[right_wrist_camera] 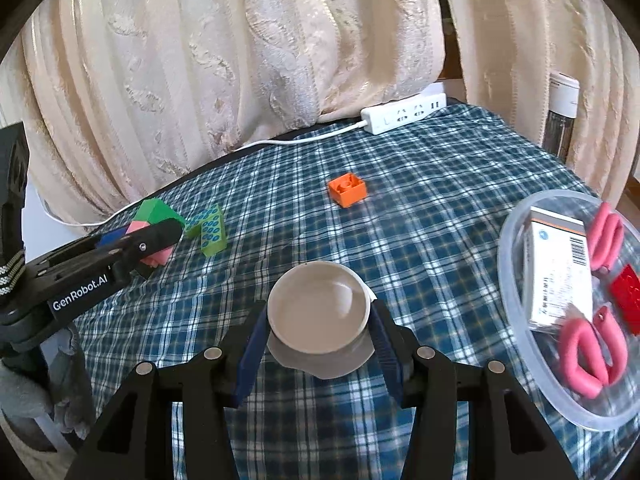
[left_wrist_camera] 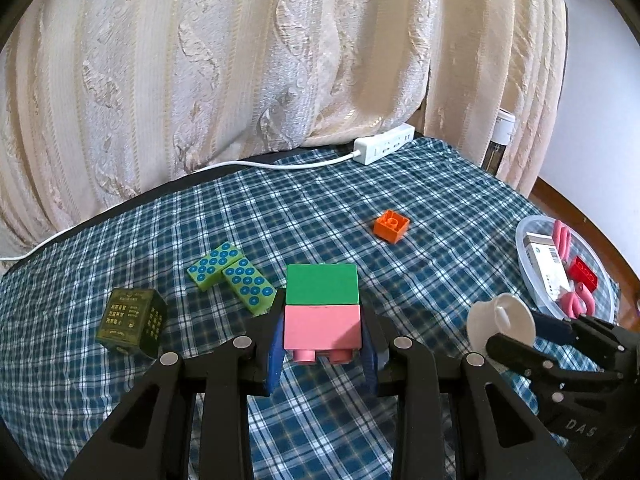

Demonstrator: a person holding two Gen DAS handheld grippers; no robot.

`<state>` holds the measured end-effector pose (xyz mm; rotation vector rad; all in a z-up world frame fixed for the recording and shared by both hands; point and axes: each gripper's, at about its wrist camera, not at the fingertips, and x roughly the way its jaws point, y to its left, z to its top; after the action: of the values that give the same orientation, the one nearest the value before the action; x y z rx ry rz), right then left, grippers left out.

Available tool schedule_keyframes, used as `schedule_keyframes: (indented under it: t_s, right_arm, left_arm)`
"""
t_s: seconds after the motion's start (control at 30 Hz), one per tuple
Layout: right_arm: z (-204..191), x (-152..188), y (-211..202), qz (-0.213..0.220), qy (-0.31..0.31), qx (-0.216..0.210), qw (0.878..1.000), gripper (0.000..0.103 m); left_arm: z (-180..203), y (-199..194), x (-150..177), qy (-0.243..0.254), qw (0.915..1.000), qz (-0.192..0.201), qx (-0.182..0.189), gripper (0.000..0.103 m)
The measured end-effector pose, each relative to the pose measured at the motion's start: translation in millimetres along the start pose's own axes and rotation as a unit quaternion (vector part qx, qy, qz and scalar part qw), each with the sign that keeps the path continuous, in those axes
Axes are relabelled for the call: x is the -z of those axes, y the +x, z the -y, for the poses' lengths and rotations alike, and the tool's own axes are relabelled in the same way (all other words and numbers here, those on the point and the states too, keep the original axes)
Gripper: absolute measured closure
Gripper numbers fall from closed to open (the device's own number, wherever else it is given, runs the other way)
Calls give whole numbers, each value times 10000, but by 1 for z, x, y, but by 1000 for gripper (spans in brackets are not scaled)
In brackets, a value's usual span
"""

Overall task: Organize objects
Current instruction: 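Carry the white cup and stacked block toward the clear bowl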

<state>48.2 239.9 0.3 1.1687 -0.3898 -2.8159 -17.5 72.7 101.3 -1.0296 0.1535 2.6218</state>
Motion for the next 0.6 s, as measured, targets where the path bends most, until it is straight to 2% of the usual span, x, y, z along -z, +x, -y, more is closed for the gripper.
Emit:
schedule_keyframes:
  t_s: [0.33, 0.6]
  right_arm:
    - [23, -2, -26, 261, 193, 132, 9994, 50]
    - [61, 0, -49, 503, 525, 442, 9964, 50]
  left_arm:
    - [9, -3, 3, 7, 10000, -17, 46, 71]
    - [20, -1, 1, 47, 9999, -54, 111, 71]
